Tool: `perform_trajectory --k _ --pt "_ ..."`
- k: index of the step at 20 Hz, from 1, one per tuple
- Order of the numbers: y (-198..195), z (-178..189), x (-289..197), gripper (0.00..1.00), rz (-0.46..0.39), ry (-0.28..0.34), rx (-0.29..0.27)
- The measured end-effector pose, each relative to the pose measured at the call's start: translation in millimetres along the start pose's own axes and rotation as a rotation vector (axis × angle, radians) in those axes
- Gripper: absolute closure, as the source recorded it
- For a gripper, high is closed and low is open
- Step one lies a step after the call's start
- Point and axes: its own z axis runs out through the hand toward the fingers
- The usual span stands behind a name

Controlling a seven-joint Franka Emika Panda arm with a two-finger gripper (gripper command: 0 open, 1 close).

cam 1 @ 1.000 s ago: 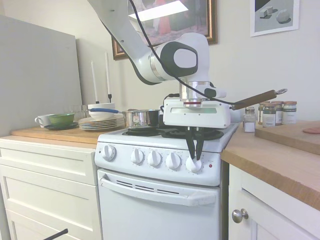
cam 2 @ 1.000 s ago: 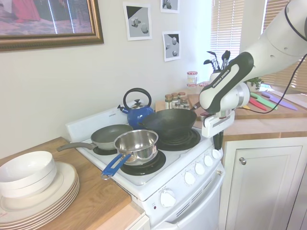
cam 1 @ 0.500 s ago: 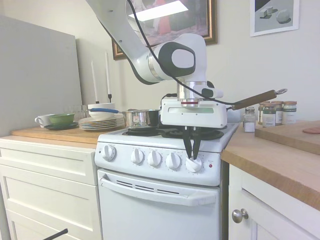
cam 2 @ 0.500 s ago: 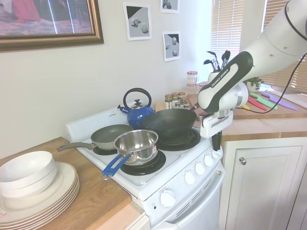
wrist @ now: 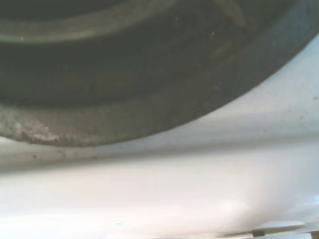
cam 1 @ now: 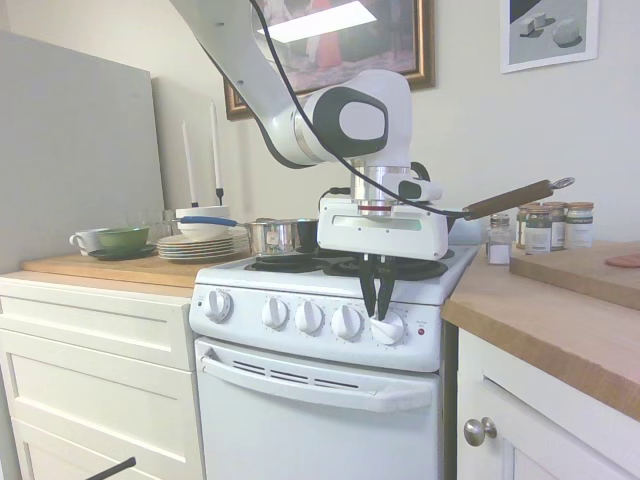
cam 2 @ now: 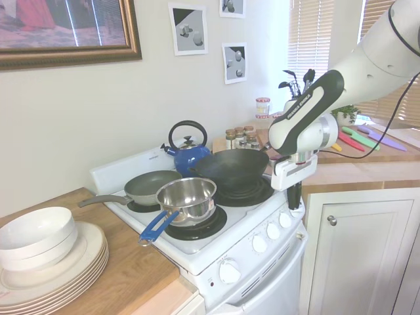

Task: Turn on the stove on the bottom right

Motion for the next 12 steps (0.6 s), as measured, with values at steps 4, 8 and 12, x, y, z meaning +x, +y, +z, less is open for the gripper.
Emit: perform_trajectory --k 4,8,12 --pt "1.3 0.0 0.6 1.00 0.005 -0.004 0.009" --pt "3.0 0.8 0.8 1.00 0.006 -0.010 0.019" --pt "5.2 8.0 -1.5 1.00 0.007 -0.027 0.030"
